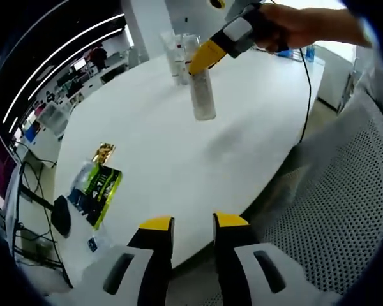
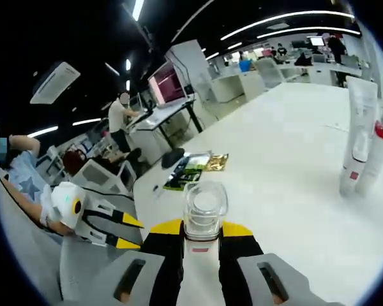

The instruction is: Arrange the skincare products in the storage area until every visible bottle or jar stands upright without overlapping.

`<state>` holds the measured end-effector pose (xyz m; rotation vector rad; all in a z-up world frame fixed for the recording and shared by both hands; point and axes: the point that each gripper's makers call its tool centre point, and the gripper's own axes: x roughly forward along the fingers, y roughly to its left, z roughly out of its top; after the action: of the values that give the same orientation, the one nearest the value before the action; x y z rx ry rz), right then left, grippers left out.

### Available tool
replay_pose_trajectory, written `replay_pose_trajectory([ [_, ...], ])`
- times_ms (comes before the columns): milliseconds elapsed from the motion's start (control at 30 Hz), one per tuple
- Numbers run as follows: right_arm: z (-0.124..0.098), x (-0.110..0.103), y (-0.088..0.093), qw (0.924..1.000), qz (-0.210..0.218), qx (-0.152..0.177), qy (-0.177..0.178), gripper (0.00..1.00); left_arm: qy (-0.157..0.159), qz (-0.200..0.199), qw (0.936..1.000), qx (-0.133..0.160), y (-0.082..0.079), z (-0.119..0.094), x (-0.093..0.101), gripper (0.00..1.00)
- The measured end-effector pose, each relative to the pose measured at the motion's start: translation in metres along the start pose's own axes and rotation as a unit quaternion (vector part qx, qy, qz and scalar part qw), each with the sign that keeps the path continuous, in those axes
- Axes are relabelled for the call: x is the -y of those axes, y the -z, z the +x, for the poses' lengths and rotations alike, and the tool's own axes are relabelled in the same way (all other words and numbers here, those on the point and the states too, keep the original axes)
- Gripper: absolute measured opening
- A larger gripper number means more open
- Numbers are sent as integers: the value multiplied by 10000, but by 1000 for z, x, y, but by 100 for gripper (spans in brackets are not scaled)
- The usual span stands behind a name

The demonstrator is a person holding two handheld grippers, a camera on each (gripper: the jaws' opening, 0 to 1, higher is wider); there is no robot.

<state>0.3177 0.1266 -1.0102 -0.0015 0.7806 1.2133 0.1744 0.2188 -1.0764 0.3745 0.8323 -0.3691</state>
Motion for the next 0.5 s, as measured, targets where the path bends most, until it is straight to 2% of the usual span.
replay_pose_trajectory([
  [300, -26, 63, -4, 9970, 10, 77, 766, 13, -90, 81, 9999, 7, 0, 2, -3, 41],
  [433, -33, 83, -6, 9946, -95, 63, 1034, 13, -111, 128, 9999, -9, 1, 4, -4, 51],
  [500, -36, 92, -8, 9935, -116, 60, 1131, 13, -106, 177, 9998, 74, -3, 4, -3, 53],
])
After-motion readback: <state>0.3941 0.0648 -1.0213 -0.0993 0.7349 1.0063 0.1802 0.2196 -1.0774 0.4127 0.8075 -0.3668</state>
